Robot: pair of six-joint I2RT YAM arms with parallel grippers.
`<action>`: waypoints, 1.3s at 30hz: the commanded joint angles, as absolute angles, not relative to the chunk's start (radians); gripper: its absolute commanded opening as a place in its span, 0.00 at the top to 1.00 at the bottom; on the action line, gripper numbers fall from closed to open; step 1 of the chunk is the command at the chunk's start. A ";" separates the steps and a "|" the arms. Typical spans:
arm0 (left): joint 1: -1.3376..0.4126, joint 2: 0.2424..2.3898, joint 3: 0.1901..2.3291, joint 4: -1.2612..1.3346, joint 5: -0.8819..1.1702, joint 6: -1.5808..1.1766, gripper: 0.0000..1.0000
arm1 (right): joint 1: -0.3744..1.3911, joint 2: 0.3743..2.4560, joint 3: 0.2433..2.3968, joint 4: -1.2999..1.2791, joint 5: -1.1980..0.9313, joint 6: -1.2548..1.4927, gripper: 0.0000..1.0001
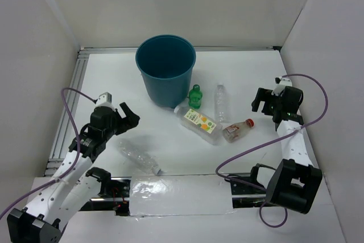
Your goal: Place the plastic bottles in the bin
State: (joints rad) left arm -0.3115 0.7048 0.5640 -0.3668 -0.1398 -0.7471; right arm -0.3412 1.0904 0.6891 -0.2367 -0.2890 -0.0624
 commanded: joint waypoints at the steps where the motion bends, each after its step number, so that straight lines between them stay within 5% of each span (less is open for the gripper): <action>1: -0.330 0.695 0.557 -0.342 -0.084 -0.824 0.01 | -0.356 1.077 0.698 -0.190 -0.275 -0.032 0.00; 24: -0.509 0.911 0.621 -0.440 -0.227 -1.146 0.06 | -0.365 1.092 0.739 -0.307 -0.400 -0.253 0.00; 33: -0.636 0.983 0.819 -0.753 -0.386 -1.302 0.06 | -0.365 1.134 0.749 -0.330 -0.443 -0.281 0.00; 37: -0.699 1.047 0.998 -0.986 -0.432 -1.443 0.06 | -0.365 1.143 0.749 -0.311 -0.443 -0.272 0.08; 39: -0.733 1.078 1.032 -1.126 -0.433 -1.568 0.07 | -0.365 1.143 0.749 -0.301 -0.443 -0.272 0.26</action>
